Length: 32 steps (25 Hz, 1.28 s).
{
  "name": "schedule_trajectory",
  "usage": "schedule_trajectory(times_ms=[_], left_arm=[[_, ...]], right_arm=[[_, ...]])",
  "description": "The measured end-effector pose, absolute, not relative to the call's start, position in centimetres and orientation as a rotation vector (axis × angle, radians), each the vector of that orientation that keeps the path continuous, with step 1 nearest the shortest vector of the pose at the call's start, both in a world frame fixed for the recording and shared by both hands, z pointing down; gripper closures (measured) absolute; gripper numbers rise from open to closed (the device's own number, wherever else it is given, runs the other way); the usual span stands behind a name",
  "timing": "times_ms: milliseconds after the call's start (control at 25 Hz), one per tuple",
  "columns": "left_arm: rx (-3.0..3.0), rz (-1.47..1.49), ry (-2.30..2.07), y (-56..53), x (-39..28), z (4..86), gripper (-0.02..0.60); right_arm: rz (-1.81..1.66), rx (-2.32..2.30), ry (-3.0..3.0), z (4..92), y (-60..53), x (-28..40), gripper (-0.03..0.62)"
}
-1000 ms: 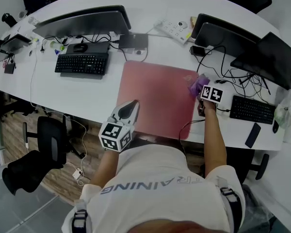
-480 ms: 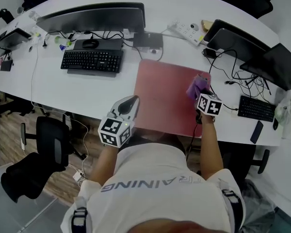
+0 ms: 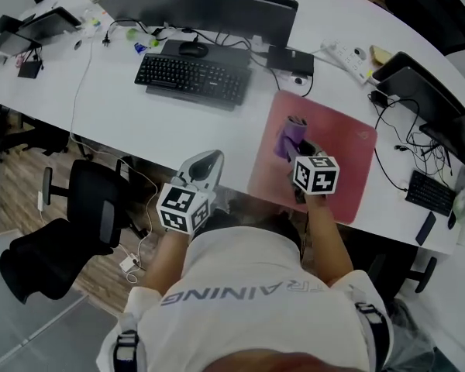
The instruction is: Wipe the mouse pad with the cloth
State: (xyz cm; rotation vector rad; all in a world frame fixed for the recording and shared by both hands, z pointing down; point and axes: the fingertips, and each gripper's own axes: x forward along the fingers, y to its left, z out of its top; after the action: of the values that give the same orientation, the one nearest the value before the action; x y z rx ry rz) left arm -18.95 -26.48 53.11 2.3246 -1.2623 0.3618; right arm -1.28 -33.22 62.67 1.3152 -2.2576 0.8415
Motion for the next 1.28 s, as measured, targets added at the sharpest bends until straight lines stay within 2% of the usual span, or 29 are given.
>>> schedule_trajectory(times_ms=[280, 520, 840, 1280], left_arm=[[2.246, 0.356, -1.374, -24.8, -26.4, 53.8, 0.549], [2.225, 0.355, -1.377, -23.9, -28.4, 54.3, 0.549], [2.261, 0.349, -1.333, -24.1, -26.7, 53.9, 0.549], [2.310, 0.352, -1.293, -23.4, -20.4, 52.5, 0.549]], right_arm=[[1.016, 1.132, -2.249, 67.0, -32.6, -11.1, 0.490], [1.123, 1.094, -2.112, 73.2, -33.3, -14.4, 0.490], [1.199, 1.167, -1.999, 75.7, -33.5, -10.6, 0.490], [1.276, 1.188, -2.002, 75.7, -32.3, -4.1, 0.488]])
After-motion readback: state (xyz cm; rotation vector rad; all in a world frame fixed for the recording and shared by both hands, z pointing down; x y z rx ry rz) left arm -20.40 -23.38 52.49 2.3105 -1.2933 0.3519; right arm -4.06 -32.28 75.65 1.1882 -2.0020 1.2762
